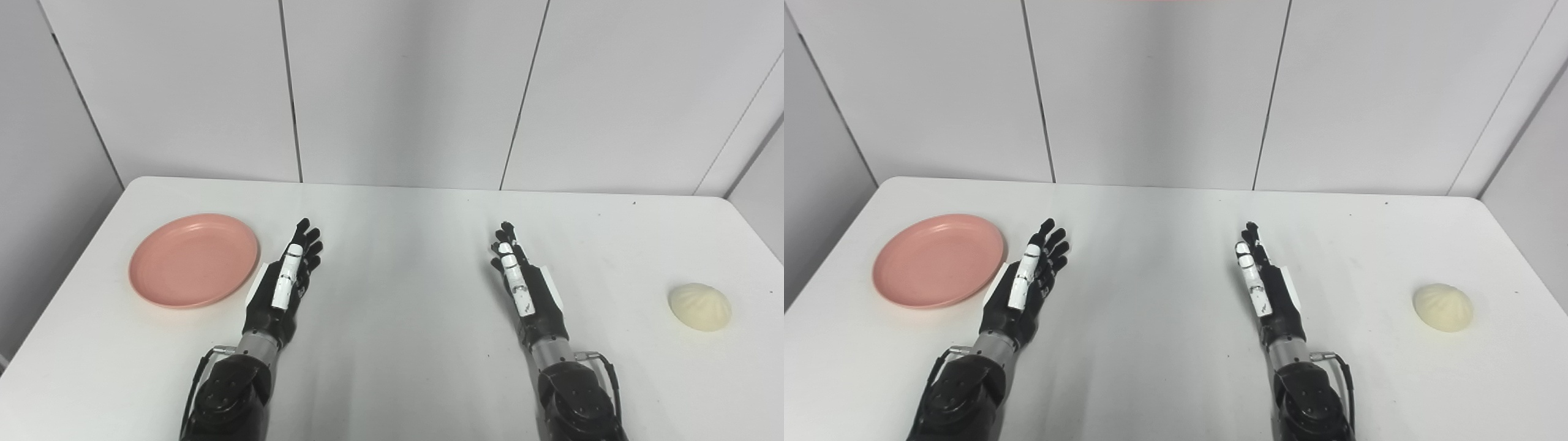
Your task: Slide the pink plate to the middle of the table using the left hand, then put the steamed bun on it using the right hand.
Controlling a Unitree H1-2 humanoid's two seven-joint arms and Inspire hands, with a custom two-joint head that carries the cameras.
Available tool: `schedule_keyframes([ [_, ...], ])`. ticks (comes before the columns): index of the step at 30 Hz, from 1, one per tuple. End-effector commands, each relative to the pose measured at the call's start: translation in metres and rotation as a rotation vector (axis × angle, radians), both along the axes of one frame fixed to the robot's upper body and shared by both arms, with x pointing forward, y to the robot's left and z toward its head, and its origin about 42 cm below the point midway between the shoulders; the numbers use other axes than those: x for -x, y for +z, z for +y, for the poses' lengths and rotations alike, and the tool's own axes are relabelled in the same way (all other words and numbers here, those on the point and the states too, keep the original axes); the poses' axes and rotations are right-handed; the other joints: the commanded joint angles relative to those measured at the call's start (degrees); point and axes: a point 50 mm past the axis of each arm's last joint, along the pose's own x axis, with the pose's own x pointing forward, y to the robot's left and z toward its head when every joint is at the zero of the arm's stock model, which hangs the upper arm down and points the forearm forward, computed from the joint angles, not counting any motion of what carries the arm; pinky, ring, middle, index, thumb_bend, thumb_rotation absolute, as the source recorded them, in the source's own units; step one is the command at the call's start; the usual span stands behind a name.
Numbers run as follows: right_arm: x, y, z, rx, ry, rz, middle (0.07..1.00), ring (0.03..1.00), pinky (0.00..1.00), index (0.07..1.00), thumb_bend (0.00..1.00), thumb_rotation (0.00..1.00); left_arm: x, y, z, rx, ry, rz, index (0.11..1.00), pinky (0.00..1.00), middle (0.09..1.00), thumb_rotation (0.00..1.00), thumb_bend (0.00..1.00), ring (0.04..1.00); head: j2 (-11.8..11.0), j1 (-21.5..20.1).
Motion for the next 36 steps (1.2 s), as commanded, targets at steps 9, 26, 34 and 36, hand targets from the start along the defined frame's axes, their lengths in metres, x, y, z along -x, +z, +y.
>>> schedule_keyframes([
  [9, -0.001, -0.004, -0.002, 0.009, -0.003, 0.042, 0.976, 0.956, 0.94, 1.000, 0.27, 1.00, 0.011, -0.027, 0.001, -0.018, -0.011, 0.136, 1.000, 1.00, 0.988, 1.00, 0.47, 0.982, -0.07, 0.05],
  [26, -0.002, -0.006, -0.004, 0.010, 0.002, 0.041, 0.981, 0.963, 0.95, 1.000, 0.29, 1.00, 0.010, -0.028, -0.001, -0.025, -0.014, 0.140, 1.000, 1.00, 0.987, 1.00, 0.47, 0.983, -0.71, 1.83],
  [34, -0.004, -0.009, -0.015, 0.012, 0.002, 0.037, 0.982, 0.969, 0.97, 1.000, 0.27, 1.00, 0.005, -0.035, -0.013, -0.041, -0.015, 0.142, 1.000, 1.00, 0.986, 1.00, 0.49, 0.980, -2.80, 6.80],
  [36, -0.005, -0.012, -0.021, 0.011, 0.006, 0.037, 0.985, 0.974, 0.97, 1.000, 0.26, 1.00, 0.003, -0.039, -0.018, -0.040, -0.016, 0.142, 1.000, 1.00, 0.984, 1.00, 0.49, 0.976, -3.67, 9.01],
])
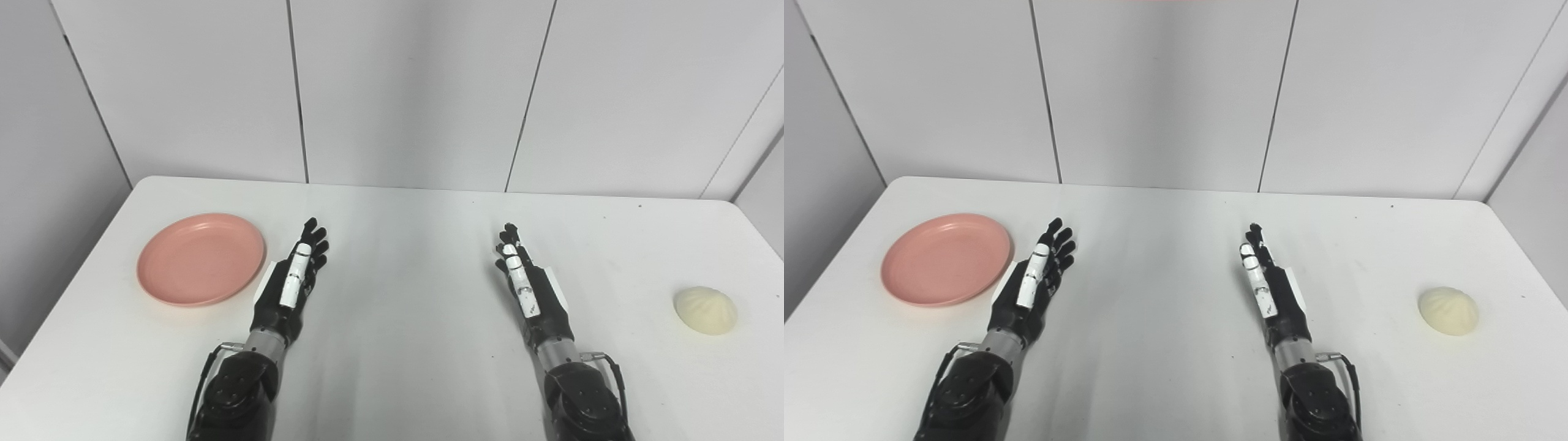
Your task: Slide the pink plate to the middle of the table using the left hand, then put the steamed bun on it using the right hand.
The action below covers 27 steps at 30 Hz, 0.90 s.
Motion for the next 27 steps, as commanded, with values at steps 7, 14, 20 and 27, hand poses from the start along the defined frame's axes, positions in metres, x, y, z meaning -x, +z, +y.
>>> schedule_keyframes([
  [7, -0.004, -0.006, -0.028, -0.010, -0.007, 0.015, 0.996, 0.989, 1.00, 1.000, 0.19, 1.00, 0.002, -0.043, -0.027, -0.043, -0.022, 0.138, 1.000, 1.00, 0.986, 1.00, 0.50, 0.975, -1.70, 5.69],
  [14, -0.005, -0.007, -0.035, -0.007, -0.007, 0.001, 0.991, 0.982, 1.00, 1.000, 0.18, 1.00, -0.001, -0.047, -0.036, -0.044, -0.026, 0.136, 1.000, 0.99, 0.983, 1.00, 0.49, 0.969, -2.27, 7.16],
  [20, -0.005, -0.005, -0.035, 0.004, 0.008, -0.008, 0.999, 0.990, 1.00, 1.000, 0.14, 1.00, -0.003, -0.048, -0.037, -0.048, -0.032, 0.134, 1.000, 0.99, 0.986, 1.00, 0.50, 0.973, -2.16, 7.45],
  [27, -0.005, -0.005, -0.034, 0.009, 0.009, -0.017, 0.991, 0.981, 1.00, 1.000, 0.15, 1.00, -0.004, -0.045, -0.037, -0.050, -0.028, 0.130, 1.000, 1.00, 0.987, 1.00, 0.51, 0.976, -1.93, 7.77],
])
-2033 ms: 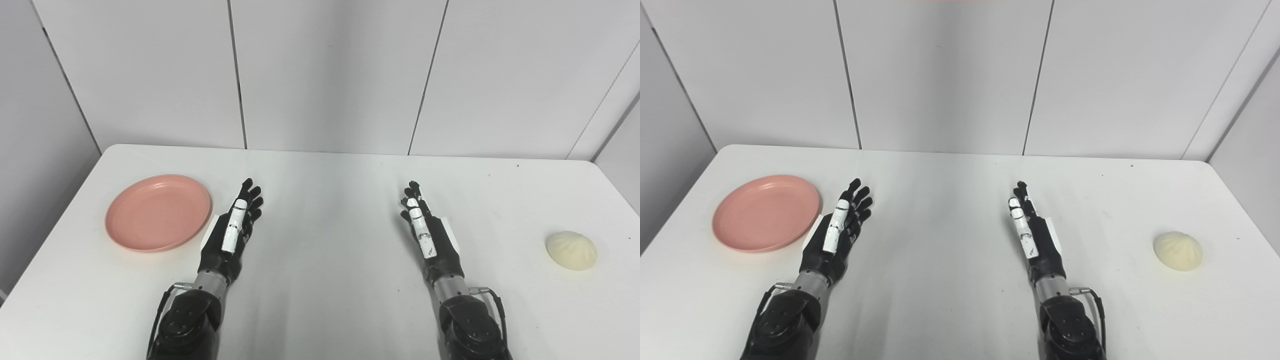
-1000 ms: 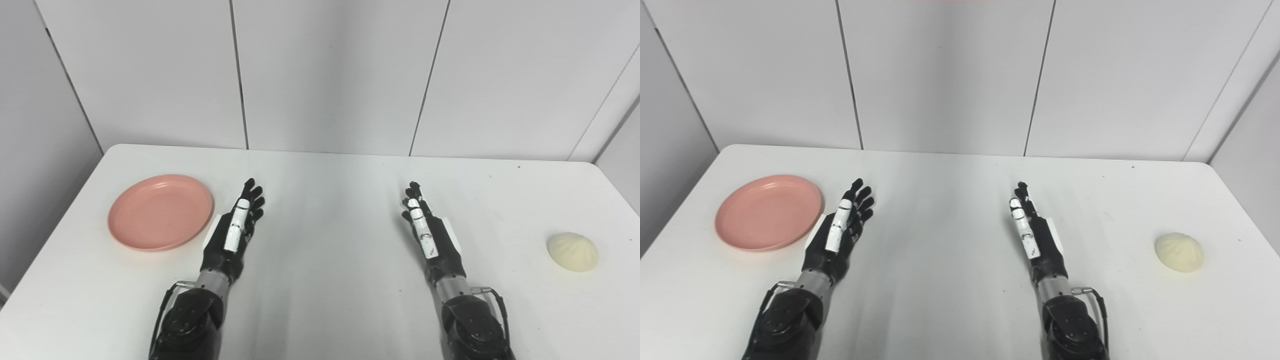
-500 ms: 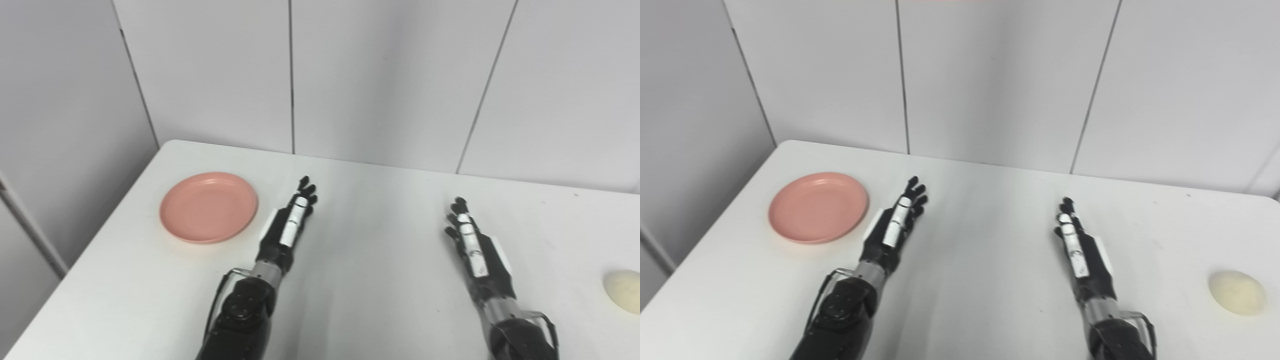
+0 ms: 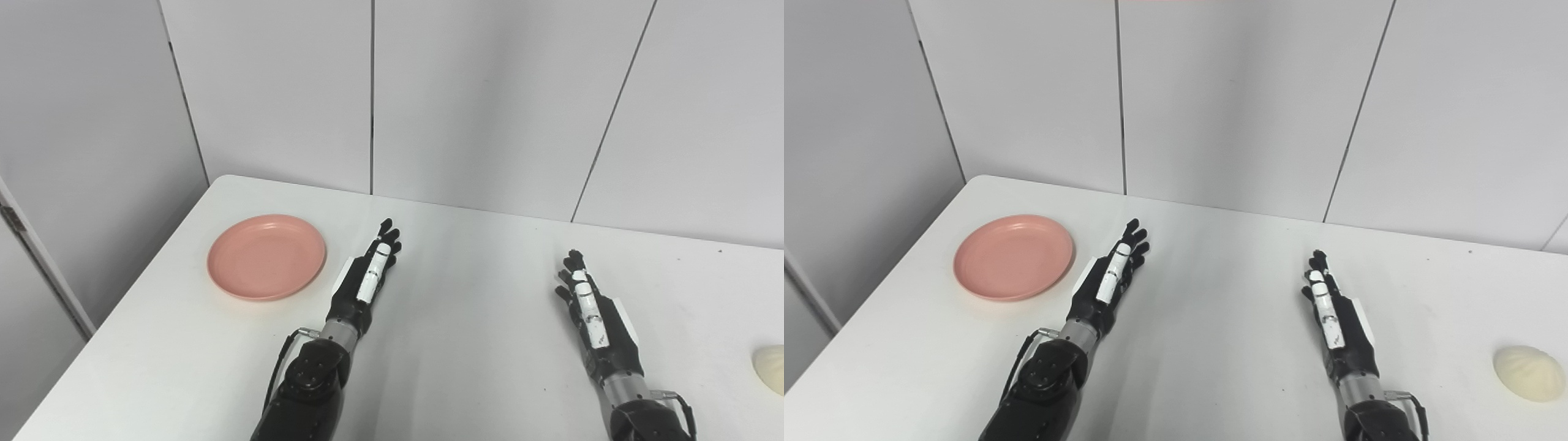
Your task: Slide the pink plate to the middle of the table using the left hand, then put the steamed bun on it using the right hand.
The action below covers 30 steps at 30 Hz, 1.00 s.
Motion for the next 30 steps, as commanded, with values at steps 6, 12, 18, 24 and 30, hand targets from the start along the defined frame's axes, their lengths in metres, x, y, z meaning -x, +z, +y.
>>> schedule_keyframes([
  [6, 0.003, -0.007, -0.011, 0.004, -0.012, 0.003, 1.000, 0.995, 1.00, 1.000, 0.14, 1.00, 0.016, -0.012, -0.008, -0.023, -0.025, 0.081, 1.000, 1.00, 0.982, 1.00, 0.54, 0.975, -0.02, 0.93],
  [12, 0.002, -0.007, -0.011, -0.001, -0.016, 0.011, 1.000, 0.993, 1.00, 1.000, 0.15, 1.00, 0.013, 0.030, -0.007, -0.024, -0.031, -0.019, 0.992, 0.99, 0.980, 1.00, 0.55, 0.972, -0.24, 1.23],
  [18, 0.001, -0.006, -0.010, 0.007, -0.020, 0.004, 0.992, 0.982, 1.00, 1.000, 0.16, 1.00, 0.012, 0.075, -0.003, -0.001, -0.004, -0.135, 0.963, 0.96, 0.947, 1.00, 0.58, 0.951, -0.29, 2.12],
  [24, -0.003, -0.006, -0.013, 0.004, -0.019, -0.001, 0.994, 0.988, 1.00, 1.000, 0.13, 1.00, 0.016, 0.126, 0.006, 0.052, 0.020, -0.276, 0.945, 0.98, 0.926, 1.00, 0.61, 0.929, -0.44, 2.70],
  [30, -0.003, -0.005, -0.016, -0.001, -0.014, 0.013, 0.998, 0.993, 1.00, 1.000, 0.12, 1.00, 0.027, 0.161, 0.023, 0.082, 0.067, -0.366, 0.946, 0.98, 0.930, 1.00, 0.62, 0.925, -0.31, 3.61],
])
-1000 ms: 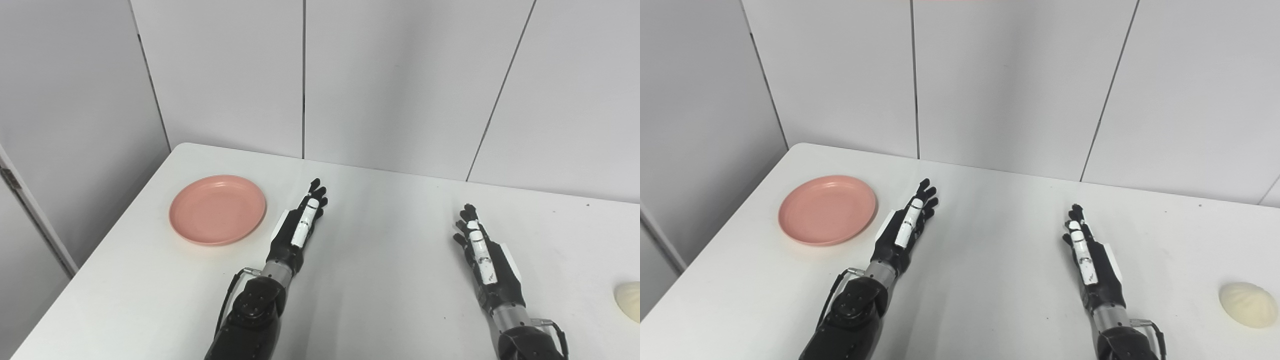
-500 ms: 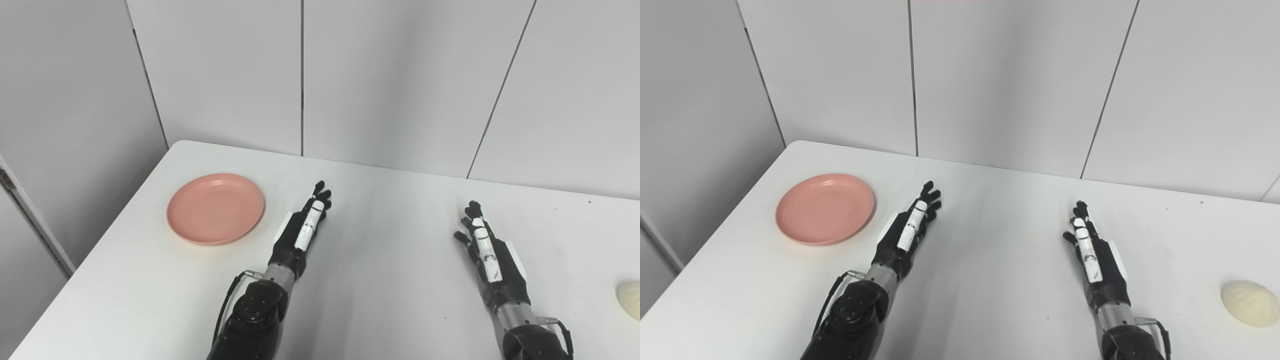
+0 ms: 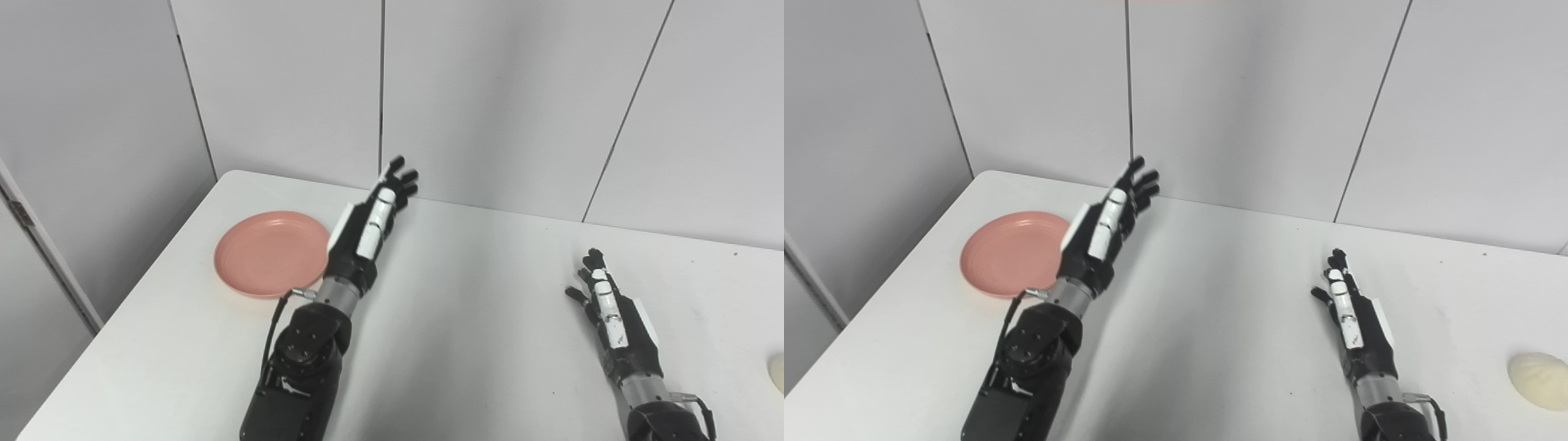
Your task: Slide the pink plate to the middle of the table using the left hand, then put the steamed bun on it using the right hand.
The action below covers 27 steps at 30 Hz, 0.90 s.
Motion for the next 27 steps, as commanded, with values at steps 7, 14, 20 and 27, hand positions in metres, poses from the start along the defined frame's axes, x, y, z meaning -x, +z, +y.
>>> schedule_keyframes([
  [7, 0.007, -0.008, -0.018, 0.016, -0.013, 0.033, 1.000, 1.000, 1.00, 1.000, 0.11, 1.00, 0.016, 0.056, 0.030, 0.055, 0.124, -0.167, 0.933, 0.97, 0.928, 1.00, 0.57, 0.918, 0.33, 1.64],
  [14, 0.006, -0.007, -0.020, -0.003, -0.011, 0.029, 1.000, 1.000, 1.00, 1.000, 0.10, 1.00, 0.017, 0.064, 0.066, 0.087, 0.259, -0.221, 0.930, 0.94, 0.930, 1.00, 0.56, 0.923, 0.30, 2.24],
  [20, 0.008, -0.005, -0.020, 0.010, -0.008, 0.032, 1.000, 1.000, 1.00, 1.000, 0.09, 1.00, 0.016, 0.064, 0.100, 0.110, 0.348, -0.230, 0.946, 0.95, 0.935, 1.00, 0.58, 0.931, 0.43, 2.47],
  [27, 0.010, -0.002, -0.018, 0.017, -0.008, 0.026, 1.000, 1.000, 1.00, 1.000, 0.07, 1.00, 0.014, 0.057, 0.136, 0.137, 0.453, -0.219, 0.932, 0.94, 0.928, 1.00, 0.57, 0.929, 0.65, 2.62],
])
